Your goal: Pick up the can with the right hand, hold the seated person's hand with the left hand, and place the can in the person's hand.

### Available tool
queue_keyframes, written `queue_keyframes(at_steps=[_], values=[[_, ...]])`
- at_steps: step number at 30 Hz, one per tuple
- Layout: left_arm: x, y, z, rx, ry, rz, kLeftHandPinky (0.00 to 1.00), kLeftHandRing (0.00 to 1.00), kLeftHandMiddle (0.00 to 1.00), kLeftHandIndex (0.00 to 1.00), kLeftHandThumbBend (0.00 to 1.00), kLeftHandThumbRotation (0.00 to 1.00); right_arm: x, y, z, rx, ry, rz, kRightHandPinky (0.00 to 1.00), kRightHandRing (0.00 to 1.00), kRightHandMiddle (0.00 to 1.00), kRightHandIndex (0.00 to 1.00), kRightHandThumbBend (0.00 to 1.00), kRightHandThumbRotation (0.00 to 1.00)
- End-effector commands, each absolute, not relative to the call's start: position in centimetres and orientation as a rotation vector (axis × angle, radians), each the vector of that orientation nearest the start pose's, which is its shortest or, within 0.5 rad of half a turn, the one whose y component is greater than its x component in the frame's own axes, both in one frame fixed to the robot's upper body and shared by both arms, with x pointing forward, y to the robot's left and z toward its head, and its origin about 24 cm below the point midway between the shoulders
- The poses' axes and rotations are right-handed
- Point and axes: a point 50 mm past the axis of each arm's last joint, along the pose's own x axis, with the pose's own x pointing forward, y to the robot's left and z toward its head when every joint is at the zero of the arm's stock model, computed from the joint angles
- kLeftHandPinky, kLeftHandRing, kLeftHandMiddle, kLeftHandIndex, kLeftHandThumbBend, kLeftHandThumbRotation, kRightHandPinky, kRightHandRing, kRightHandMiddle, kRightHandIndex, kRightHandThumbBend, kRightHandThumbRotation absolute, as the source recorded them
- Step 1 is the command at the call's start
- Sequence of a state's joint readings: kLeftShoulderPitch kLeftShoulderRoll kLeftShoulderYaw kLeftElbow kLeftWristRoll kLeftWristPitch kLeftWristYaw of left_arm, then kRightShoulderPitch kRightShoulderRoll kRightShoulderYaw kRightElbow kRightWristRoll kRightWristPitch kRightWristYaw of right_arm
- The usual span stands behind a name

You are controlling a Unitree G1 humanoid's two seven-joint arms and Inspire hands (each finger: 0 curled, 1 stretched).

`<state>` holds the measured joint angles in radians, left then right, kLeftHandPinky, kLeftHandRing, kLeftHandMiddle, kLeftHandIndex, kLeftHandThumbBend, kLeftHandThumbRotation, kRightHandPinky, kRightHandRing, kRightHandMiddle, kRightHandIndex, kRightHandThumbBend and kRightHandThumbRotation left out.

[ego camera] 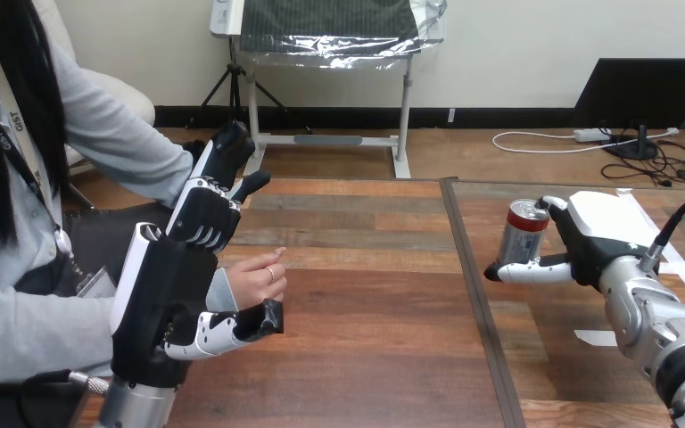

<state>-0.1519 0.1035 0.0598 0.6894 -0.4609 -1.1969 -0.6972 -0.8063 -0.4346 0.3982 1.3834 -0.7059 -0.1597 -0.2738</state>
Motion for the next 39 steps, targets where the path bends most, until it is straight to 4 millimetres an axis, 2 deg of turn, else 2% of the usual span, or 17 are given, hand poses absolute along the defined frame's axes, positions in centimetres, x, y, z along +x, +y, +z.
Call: queue_keyframes(at_steps=[1, 25, 39], values=[[23.66, 18.06, 5.06, 0.056, -0.776, -0.306, 0.89, 0.98, 0.99, 0.96, 1.0, 0.54, 36.53, -24.42, 4.71, -1.423, 0.228, 0.047, 0.88, 0.93, 0.91, 0.91, 0.98, 0.7], [23.69, 17.99, 4.95, 0.049, -0.767, -0.305, 0.89, 0.98, 1.0, 0.96, 1.0, 0.53, 36.32, -24.28, 4.34, -1.442, 0.218, 0.068, 0.87, 0.9, 0.88, 0.87, 0.98, 0.71], [23.81, 17.91, 4.92, 0.037, -0.766, -0.306, 0.9, 0.98, 0.99, 0.96, 1.0, 0.53, 36.23, -24.27, 4.19, -1.422, 0.221, 0.07, 0.87, 0.9, 0.87, 0.86, 0.96, 0.69]])
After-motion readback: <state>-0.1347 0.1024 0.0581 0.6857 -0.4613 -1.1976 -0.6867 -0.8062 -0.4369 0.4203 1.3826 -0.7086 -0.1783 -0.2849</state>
